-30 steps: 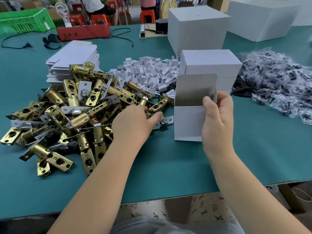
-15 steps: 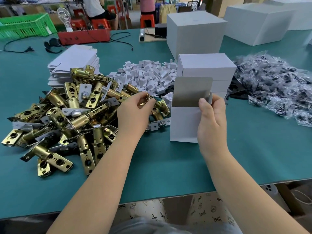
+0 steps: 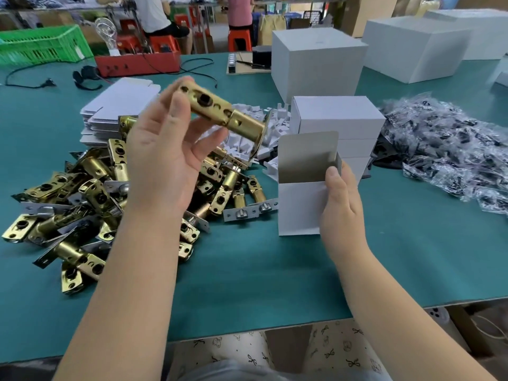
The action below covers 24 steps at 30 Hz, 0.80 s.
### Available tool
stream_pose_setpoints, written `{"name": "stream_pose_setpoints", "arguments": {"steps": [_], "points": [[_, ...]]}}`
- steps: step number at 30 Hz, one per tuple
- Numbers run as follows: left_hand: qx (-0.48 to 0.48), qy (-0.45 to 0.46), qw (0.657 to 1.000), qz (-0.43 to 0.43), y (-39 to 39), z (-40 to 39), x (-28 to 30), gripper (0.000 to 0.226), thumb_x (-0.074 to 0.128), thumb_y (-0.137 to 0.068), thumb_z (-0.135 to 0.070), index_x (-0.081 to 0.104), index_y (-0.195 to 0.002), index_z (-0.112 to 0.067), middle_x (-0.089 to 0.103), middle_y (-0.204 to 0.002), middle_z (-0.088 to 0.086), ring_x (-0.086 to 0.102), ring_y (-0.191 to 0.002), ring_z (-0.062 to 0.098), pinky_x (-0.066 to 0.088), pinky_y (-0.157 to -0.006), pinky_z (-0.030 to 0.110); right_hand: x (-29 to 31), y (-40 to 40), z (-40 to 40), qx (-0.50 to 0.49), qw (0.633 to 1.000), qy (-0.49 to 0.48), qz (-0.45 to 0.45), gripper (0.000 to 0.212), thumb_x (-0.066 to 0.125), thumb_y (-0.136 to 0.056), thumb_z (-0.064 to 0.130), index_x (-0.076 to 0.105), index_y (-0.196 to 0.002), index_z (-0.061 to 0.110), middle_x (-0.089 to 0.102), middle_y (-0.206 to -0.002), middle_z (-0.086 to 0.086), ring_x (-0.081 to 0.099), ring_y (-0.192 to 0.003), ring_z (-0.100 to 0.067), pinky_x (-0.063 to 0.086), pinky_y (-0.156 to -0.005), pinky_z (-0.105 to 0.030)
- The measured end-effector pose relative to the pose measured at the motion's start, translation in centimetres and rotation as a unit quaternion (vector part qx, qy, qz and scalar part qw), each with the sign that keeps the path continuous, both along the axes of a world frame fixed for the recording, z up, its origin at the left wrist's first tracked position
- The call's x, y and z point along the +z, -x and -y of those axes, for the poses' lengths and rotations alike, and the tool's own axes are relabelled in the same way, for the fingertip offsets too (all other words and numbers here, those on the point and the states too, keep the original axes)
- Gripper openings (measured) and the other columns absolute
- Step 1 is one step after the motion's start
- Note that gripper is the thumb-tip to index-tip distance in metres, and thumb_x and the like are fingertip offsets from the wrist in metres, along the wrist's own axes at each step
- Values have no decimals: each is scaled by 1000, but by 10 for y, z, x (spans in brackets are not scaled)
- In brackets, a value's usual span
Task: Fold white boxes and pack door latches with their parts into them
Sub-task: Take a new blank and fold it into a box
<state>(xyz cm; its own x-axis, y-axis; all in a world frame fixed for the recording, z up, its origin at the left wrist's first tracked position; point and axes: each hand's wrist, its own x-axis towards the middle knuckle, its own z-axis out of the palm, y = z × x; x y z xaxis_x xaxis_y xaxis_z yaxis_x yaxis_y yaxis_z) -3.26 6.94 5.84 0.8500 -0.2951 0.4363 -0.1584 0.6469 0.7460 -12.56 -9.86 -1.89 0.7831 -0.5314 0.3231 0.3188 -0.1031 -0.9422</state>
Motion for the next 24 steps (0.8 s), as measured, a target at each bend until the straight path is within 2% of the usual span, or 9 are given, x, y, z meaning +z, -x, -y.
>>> {"name": "stream_pose_setpoints", "arguments": {"steps": [3,5,7,10,13,16,20,22,24], "points": [[-51,-34,995,79,7,5,18,13,51,-97,-14,59,-107,-10,73,-94,-1,71,-88,15,59,-68,22,-1,-2,0,-11,1000,-8,2,29,28,-101,19,47,-108,41,59,-93,40,48,-90,30,32,-73,7],[-49,-113,981,152,15,18,22,14,50,-98,-10,59,-109,-12,73,-95,-4,72,-93,14,59,-72,24,-2,-3,2,-16,1000,-20,4,28,30,-97,24,51,-110,38,57,-99,32,49,-90,26,33,-76,4],[-14,-205,950,235,21,33,21,20,54,-97,-5,59,-114,-13,71,-97,-6,71,-95,10,59,-75,23,-2,-4,3,-21,1000,-4,1,34,28,-91,27,55,-111,33,60,-97,34,50,-94,21,34,-77,1],[42,-307,892,330,20,44,16,30,58,-95,-2,54,-121,-17,66,-104,-11,67,-93,-5,52,-79,12,-4,-5,6,-35,999,-18,-6,34,28,-88,31,57,-106,35,60,-93,38,50,-93,19,34,-78,1],[84,-346,863,358,12,40,14,31,58,-96,-5,54,-122,-21,62,-104,-18,62,-89,-14,46,-76,5,-6,-6,8,-35,999,-28,-5,33,29,-88,31,60,-100,31,61,-87,34,51,-85,15,36,-74,-2],[122,-360,848,370,7,36,14,32,56,-97,-6,55,-123,-24,63,-103,-20,60,-87,-14,44,-77,5,-6,-7,6,-25,999,-23,-3,33,29,-89,29,60,-100,26,61,-85,26,52,-80,10,38,-70,-6],[171,-383,825,378,8,37,12,32,56,-96,-4,64,-126,-12,65,-112,-13,59,-98,-12,44,-86,6,-7,-7,5,-11,999,-35,6,34,30,-89,30,60,-106,29,65,-96,23,56,-92,7,40,-78,-10],[210,-385,800,409,11,40,11,31,57,-95,-3,65,-124,-6,65,-113,-7,55,-102,-9,41,-89,3,-6,-7,4,-13,1000,-26,5,32,30,-91,30,60,-103,31,64,-95,28,55,-92,10,39,-78,-7],[232,-393,769,448,13,42,9,29,58,-92,-1,67,-120,-1,70,-112,5,57,-105,2,38,-94,4,-5,-7,3,-15,1000,-15,-1,29,29,-93,32,58,-100,32,62,-89,34,54,-86,15,38,-74,-3]]}}
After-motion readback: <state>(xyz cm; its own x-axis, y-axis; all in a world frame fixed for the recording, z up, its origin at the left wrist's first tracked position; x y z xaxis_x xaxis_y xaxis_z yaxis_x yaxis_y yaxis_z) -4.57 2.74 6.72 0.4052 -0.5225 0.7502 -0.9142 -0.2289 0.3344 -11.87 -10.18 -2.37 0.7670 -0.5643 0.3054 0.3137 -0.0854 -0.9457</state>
